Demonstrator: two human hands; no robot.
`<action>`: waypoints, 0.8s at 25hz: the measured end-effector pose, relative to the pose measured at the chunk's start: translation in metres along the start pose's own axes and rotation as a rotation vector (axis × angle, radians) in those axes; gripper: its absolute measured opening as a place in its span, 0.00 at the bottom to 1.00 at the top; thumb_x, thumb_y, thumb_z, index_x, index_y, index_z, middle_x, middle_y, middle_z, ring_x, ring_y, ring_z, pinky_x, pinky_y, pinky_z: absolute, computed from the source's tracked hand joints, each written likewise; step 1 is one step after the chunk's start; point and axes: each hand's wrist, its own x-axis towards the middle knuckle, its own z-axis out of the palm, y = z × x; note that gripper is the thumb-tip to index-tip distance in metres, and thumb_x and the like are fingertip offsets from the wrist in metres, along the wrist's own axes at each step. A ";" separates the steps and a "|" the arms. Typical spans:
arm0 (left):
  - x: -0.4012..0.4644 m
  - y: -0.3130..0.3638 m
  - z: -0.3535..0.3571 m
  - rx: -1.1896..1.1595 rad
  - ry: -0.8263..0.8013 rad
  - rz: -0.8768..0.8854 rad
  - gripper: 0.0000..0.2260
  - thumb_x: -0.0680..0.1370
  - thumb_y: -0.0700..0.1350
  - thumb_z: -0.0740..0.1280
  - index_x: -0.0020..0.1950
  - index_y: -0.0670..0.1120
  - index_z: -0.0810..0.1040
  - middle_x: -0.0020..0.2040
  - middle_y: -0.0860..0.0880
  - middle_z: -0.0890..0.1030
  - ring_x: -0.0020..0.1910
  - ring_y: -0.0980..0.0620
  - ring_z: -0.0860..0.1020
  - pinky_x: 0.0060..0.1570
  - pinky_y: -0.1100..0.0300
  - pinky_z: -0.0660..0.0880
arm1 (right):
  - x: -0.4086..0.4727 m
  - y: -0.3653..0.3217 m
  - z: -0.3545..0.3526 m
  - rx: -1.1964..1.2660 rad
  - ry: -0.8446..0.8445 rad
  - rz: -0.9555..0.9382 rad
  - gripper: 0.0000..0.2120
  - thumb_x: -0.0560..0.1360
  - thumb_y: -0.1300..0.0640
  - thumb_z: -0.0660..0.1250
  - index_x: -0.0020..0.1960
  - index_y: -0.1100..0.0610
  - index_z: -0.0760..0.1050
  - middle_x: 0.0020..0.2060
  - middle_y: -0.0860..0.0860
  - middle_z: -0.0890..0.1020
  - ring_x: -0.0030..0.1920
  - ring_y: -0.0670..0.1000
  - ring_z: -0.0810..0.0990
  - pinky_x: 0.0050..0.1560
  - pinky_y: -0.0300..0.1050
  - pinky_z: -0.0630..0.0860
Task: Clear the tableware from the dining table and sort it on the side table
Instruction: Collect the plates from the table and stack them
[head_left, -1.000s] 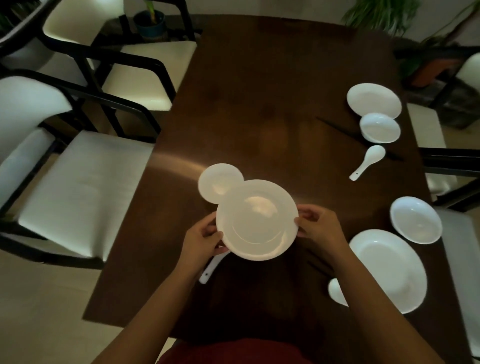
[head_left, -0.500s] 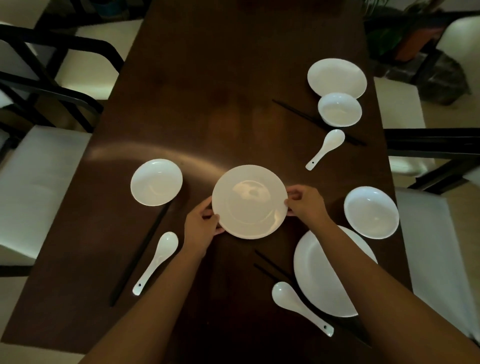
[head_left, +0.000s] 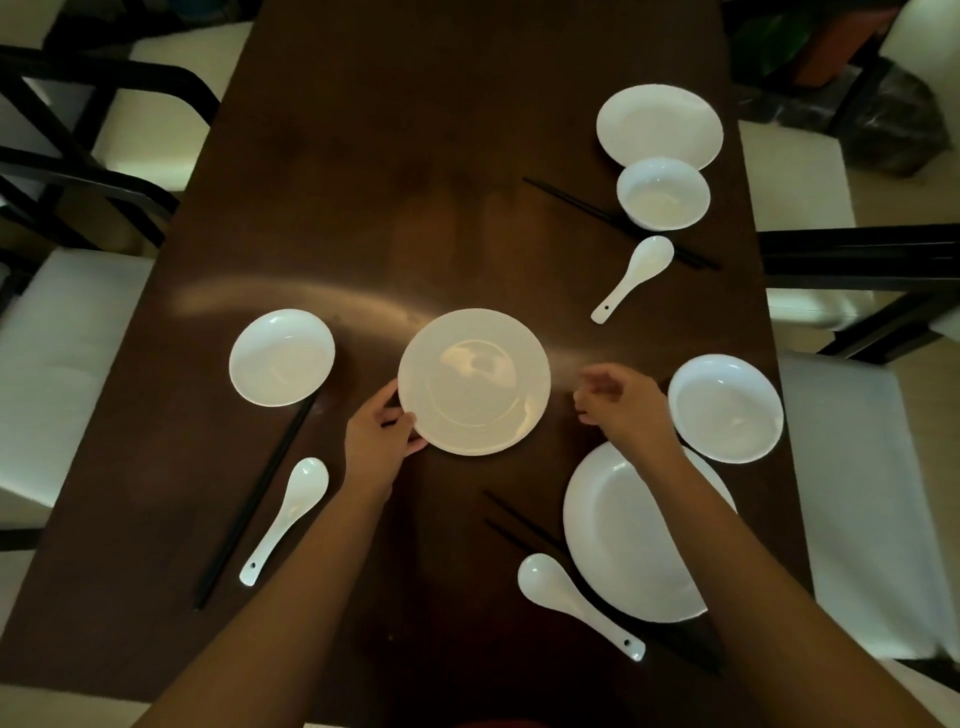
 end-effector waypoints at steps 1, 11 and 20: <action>0.000 0.000 0.000 0.005 0.001 0.003 0.20 0.75 0.37 0.66 0.66 0.50 0.72 0.46 0.52 0.79 0.47 0.52 0.78 0.34 0.66 0.79 | -0.014 0.009 -0.009 -0.027 0.021 -0.026 0.12 0.73 0.59 0.69 0.55 0.54 0.77 0.45 0.50 0.81 0.42 0.46 0.80 0.53 0.46 0.79; -0.010 -0.007 0.005 0.327 -0.015 0.162 0.26 0.73 0.36 0.67 0.70 0.49 0.67 0.55 0.51 0.74 0.42 0.57 0.76 0.48 0.54 0.79 | -0.136 0.126 -0.069 -0.799 0.223 -0.320 0.24 0.66 0.56 0.75 0.60 0.56 0.76 0.63 0.62 0.74 0.62 0.63 0.73 0.55 0.58 0.74; -0.014 -0.004 0.006 0.337 0.004 0.135 0.25 0.74 0.36 0.68 0.70 0.47 0.67 0.63 0.43 0.75 0.51 0.50 0.75 0.51 0.52 0.77 | -0.117 0.125 -0.062 -0.172 0.313 0.128 0.23 0.72 0.60 0.68 0.67 0.56 0.68 0.58 0.56 0.77 0.55 0.55 0.76 0.55 0.51 0.74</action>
